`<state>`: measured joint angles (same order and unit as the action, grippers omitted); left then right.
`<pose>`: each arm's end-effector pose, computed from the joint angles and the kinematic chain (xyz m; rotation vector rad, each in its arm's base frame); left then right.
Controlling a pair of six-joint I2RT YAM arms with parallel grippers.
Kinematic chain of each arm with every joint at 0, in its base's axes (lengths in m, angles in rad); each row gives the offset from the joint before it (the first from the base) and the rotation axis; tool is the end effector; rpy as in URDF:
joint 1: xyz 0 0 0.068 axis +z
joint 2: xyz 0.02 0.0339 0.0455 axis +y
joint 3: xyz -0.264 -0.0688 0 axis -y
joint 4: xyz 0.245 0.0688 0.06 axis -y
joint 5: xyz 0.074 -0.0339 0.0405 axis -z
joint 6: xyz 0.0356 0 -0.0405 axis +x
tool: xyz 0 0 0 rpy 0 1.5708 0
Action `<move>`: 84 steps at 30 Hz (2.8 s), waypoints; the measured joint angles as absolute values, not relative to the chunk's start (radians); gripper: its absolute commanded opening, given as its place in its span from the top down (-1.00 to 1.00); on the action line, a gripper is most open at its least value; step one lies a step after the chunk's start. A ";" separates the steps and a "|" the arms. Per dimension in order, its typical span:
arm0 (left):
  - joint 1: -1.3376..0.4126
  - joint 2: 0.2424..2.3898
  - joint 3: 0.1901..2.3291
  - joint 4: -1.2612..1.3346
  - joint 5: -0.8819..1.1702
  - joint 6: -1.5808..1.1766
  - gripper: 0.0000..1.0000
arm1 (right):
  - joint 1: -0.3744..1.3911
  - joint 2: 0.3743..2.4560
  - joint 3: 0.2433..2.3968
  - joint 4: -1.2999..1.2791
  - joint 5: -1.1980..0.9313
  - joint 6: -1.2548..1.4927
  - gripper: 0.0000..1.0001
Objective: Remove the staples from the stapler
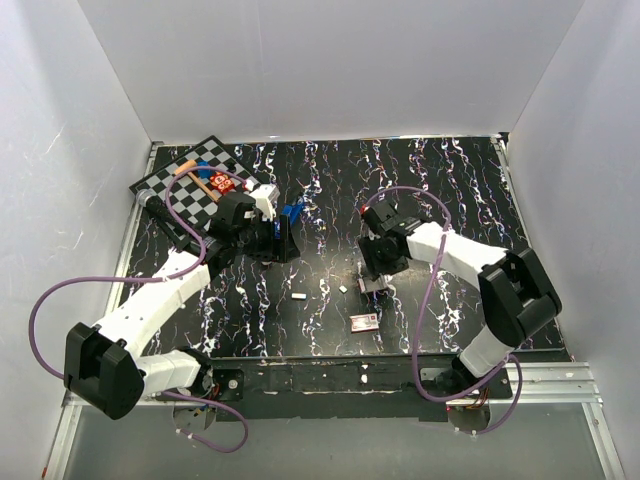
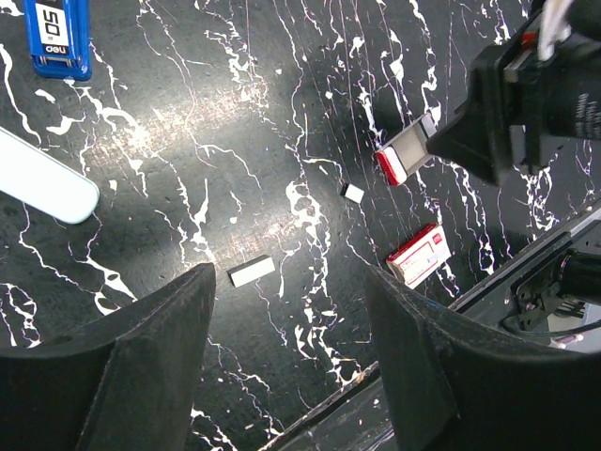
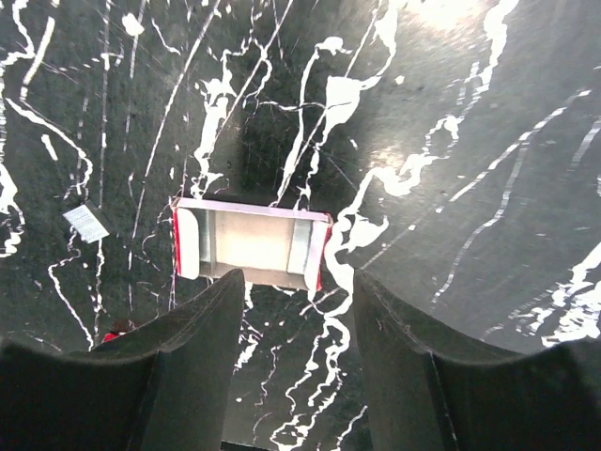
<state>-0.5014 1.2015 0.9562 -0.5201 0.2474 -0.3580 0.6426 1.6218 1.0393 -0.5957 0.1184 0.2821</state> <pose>0.2196 -0.1303 0.2832 0.3007 2.4006 -0.7018 0.2530 0.1841 0.1915 -0.4589 2.6981 0.0976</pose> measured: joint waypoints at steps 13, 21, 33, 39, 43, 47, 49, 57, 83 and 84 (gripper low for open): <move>-0.501 1.103 0.953 -0.524 0.178 -0.359 -0.33 | 0.822 1.539 1.228 -0.662 0.093 0.212 -0.15; -0.501 0.892 0.939 -0.544 -0.036 -0.355 -0.96 | 0.904 1.627 1.264 -0.627 -0.099 0.093 -0.15; -0.501 0.604 0.828 -0.540 -0.236 -0.333 -0.96 | 1.013 1.809 1.431 -0.624 -0.146 -0.109 -0.12; -0.501 0.557 0.809 -0.544 -0.287 -0.327 -0.96 | 1.045 1.900 1.505 -0.641 -0.135 -0.159 -0.08; -0.501 0.550 0.809 -0.538 -0.297 -0.324 -0.96 | 1.073 1.963 1.530 -0.654 -0.102 -0.167 -0.07; -0.501 0.559 0.809 -0.538 -0.296 -0.321 -0.96 | 1.098 2.015 1.543 -0.662 -0.076 -0.169 -0.06; -0.501 0.561 0.809 -0.538 -0.296 -0.321 -0.96 | 1.108 2.033 1.559 -0.674 -0.065 -0.173 -0.06; -0.501 0.562 0.808 -0.538 -0.297 -0.317 -0.96 | 1.126 2.070 1.607 -0.680 0.003 -0.197 -0.06; -0.501 0.574 0.808 -0.538 -0.296 -0.314 -0.96 | 1.126 2.130 1.637 -0.685 0.039 -0.221 0.29; -0.501 0.574 0.808 -0.538 -0.296 -0.314 -0.96 | 1.126 2.131 1.640 -0.686 0.038 -0.221 0.35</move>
<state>-0.5014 0.5743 0.8078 -0.5385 -0.2962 -0.3141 1.1259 2.1315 1.6402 -0.6865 0.0380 -0.2214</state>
